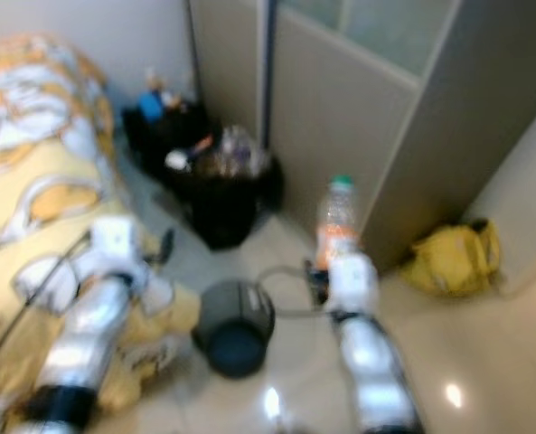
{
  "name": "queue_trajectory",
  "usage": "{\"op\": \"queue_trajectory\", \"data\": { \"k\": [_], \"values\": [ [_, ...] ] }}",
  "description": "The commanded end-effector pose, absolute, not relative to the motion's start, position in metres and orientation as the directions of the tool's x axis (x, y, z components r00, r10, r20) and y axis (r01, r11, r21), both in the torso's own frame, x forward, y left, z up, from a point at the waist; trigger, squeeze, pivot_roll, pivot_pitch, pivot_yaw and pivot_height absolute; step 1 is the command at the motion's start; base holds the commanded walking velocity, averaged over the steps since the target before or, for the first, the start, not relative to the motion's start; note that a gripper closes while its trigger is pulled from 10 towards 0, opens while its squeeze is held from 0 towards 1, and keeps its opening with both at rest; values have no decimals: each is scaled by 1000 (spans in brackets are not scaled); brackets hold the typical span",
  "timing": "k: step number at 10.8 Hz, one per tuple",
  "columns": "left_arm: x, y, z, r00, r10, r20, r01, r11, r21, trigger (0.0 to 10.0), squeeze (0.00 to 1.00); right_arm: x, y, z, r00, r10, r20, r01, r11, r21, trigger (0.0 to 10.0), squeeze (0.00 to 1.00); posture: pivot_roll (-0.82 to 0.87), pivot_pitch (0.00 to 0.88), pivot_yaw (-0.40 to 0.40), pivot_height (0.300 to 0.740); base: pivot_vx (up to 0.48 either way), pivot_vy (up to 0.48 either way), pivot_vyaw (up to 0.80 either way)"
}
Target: Clean up the room
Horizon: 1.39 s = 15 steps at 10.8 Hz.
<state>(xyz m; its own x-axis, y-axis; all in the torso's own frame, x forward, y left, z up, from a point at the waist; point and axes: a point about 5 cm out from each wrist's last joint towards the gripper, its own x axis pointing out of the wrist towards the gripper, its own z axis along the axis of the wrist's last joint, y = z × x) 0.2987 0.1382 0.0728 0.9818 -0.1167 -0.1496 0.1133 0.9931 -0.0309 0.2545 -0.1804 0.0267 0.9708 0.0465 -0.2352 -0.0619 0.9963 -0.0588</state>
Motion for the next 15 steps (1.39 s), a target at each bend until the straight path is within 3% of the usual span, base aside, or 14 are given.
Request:
{"op": "queue_trajectory", "data": {
  "k": [1, 3, 4, 7, 9, 12, 15],
  "values": [
    [300, 149, 75, 986, -99, -138, 104, 994, 27, 10000, 0, 262, -170, 34, 977, 76, -198, -84, 996, -33, 10000, 0, 87, 0, -23, 740, 341, 337, 644],
    [306, 142, 75, 975, -144, -168, 162, 982, 102, 10000, 0, 265, -169, 25, 965, 49, -256, -60, 998, -34, 10000, 0, 87, 0, -12, 740, 0, 0, 203],
    [310, 139, 73, 951, -217, -223, 266, 938, 222, 10000, 0, 269, -168, 7, 931, 24, -365, -34, 999, -21, 10000, 0, 97, 0, 7, 740, 0, 0, 0],
    [319, 126, 90, 900, -364, -240, 427, 846, 319, 10000, 0, 280, -161, -12, 857, 9, -515, 13, 999, 39, 10000, 0, 169, 14, 48, 740, 0, 0, 0],
    [318, 129, 96, 917, -330, -225, 388, 871, 303, 10000, 0, 287, -154, -14, 824, -7, -567, 29, 999, 30, 10000, 0, 224, 69, 52, 740, 0, 0, 0],
    [292, 125, 105, 942, -302, -149, 326, 929, 177, 10000, 0, 296, -144, -9, 814, -31, -580, 48, 999, 14, 10000, 0, 293, 162, 44, 740, 0, 0, 0],
    [259, 134, 94, 941, -257, -222, 297, 940, 170, 10000, 0, 294, -129, -13, 789, 1, -615, -7, 1000, -7, 10000, 0, 325, 239, 45, 740, 0, 0, 0]
  ]
}}
